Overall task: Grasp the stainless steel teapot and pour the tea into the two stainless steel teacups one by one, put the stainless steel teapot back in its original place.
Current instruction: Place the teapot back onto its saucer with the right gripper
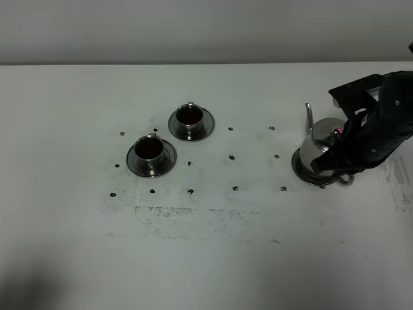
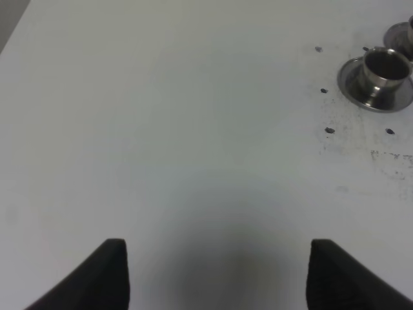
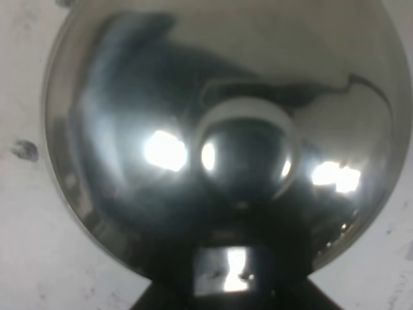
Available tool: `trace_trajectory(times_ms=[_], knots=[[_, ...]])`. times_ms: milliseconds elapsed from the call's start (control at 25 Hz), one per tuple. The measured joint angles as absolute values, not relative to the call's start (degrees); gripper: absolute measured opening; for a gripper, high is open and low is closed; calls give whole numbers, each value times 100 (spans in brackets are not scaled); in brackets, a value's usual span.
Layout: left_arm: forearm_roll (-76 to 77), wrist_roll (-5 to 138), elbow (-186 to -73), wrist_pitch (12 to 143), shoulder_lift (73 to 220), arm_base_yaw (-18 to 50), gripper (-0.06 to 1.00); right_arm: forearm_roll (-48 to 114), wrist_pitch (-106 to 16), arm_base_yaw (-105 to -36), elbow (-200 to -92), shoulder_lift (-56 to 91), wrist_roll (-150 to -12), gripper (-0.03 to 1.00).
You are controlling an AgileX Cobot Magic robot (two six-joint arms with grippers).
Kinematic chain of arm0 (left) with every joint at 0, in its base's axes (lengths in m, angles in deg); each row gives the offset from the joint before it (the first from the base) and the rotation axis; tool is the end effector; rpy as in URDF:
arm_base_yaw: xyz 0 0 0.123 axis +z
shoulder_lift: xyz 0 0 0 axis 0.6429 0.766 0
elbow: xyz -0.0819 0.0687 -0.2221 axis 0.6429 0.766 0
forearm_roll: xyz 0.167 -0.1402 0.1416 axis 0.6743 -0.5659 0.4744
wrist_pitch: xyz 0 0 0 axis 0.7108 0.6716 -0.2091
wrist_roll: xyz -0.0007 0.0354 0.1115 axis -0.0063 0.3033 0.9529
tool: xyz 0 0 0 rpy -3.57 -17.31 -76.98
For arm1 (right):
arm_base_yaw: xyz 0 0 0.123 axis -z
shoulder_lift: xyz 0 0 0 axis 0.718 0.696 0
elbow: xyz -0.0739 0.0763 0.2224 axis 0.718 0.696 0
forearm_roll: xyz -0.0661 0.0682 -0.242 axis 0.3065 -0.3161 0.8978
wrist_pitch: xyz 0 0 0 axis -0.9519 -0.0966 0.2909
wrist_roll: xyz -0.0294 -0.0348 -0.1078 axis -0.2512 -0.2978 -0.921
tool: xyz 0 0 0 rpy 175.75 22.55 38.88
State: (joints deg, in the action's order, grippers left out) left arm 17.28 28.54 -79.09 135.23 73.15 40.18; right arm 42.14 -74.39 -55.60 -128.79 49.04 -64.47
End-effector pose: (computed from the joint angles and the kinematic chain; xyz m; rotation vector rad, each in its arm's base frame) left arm 0.0627 0.0064 0.2713 -0.0732 2.0393 0.0350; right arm 0.3453 0.0581 0.0995 -0.4082 2.8477 -0.0022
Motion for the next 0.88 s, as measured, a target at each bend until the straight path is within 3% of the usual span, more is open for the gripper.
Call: trace_trajectory(times_ms=[880], knots=[[1728,2854,-7909,13523,7315,4018,56,4135,-7389,-5560,-12879,5027,-6581,19]])
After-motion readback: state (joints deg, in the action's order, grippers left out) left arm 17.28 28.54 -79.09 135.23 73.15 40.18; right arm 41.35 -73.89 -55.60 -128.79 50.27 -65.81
